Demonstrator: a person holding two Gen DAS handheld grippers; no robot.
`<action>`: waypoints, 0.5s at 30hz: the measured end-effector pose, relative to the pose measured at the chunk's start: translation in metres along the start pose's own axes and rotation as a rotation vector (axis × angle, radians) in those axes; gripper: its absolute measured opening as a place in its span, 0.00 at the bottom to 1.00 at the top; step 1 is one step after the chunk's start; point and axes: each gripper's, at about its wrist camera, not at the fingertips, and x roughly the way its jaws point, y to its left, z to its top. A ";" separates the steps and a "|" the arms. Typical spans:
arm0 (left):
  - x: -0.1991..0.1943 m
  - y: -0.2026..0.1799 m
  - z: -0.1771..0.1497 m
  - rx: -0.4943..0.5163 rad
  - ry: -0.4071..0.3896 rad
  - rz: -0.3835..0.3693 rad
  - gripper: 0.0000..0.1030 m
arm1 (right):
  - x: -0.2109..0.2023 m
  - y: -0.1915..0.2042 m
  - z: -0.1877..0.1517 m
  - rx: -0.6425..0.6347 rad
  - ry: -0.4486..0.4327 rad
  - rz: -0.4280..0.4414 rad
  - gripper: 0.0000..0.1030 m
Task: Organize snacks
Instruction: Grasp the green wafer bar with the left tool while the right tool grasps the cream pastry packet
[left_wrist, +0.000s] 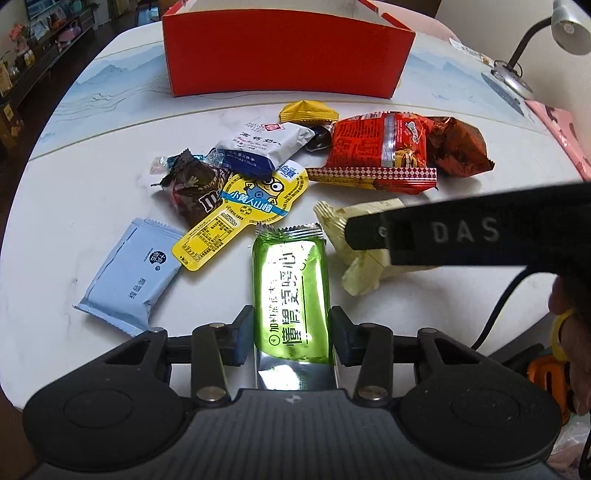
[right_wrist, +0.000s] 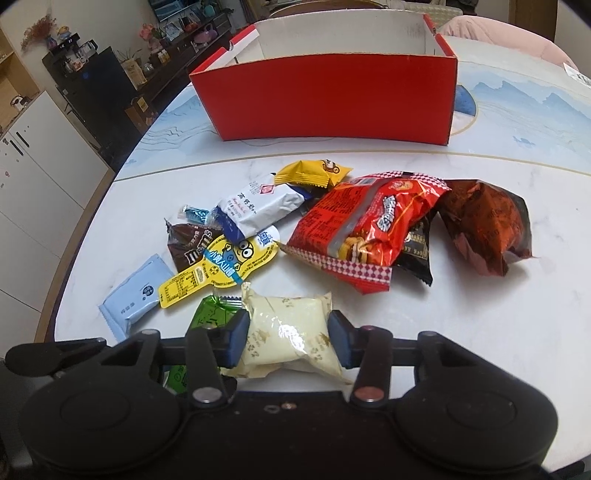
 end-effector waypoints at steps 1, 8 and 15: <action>-0.001 0.002 0.000 -0.009 0.000 -0.005 0.41 | -0.002 -0.001 -0.001 0.004 -0.003 -0.001 0.44; -0.008 0.016 -0.003 -0.091 0.008 -0.037 0.41 | -0.021 -0.002 -0.006 0.036 -0.029 0.010 0.43; -0.028 0.021 0.002 -0.124 -0.022 -0.045 0.41 | -0.043 0.000 -0.001 0.037 -0.076 0.018 0.43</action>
